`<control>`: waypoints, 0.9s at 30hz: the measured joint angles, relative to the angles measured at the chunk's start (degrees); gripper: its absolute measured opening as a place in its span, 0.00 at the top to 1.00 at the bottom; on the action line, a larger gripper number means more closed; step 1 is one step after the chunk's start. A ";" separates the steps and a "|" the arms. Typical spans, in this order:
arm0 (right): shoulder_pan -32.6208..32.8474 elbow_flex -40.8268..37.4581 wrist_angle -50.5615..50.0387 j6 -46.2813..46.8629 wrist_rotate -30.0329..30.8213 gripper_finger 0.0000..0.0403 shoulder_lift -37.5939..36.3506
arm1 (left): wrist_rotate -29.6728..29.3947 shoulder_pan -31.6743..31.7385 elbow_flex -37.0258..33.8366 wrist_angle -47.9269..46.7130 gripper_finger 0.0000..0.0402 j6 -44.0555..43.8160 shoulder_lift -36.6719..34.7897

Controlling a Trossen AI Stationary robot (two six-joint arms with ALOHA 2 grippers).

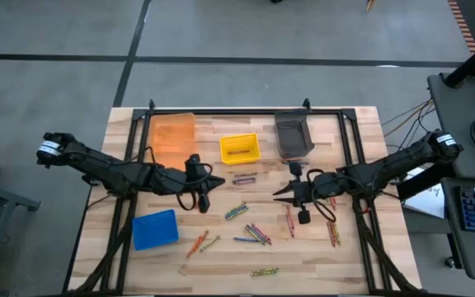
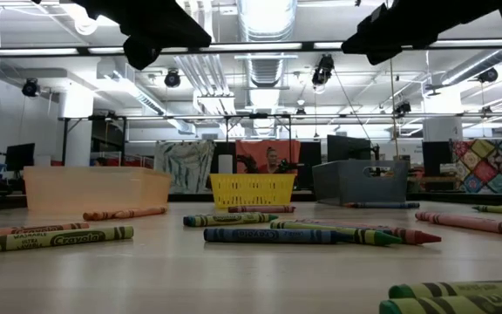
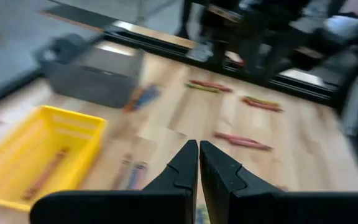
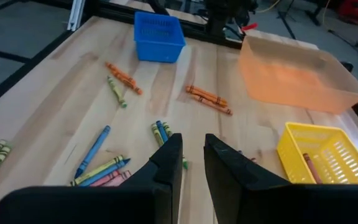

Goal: Sort crayons
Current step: Put the orange crayon into the blue bin

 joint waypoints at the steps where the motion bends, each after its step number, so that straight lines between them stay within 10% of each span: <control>1: 0.00 0.00 0.11 -0.25 0.02 0.85 0.00 | 0.95 -0.04 0.00 -0.04 1.00 -0.13 0.00; 27: -0.07 -0.46 3.44 11.63 3.65 0.85 1.16 | 12.59 -0.63 0.02 -2.34 0.98 -1.40 7.63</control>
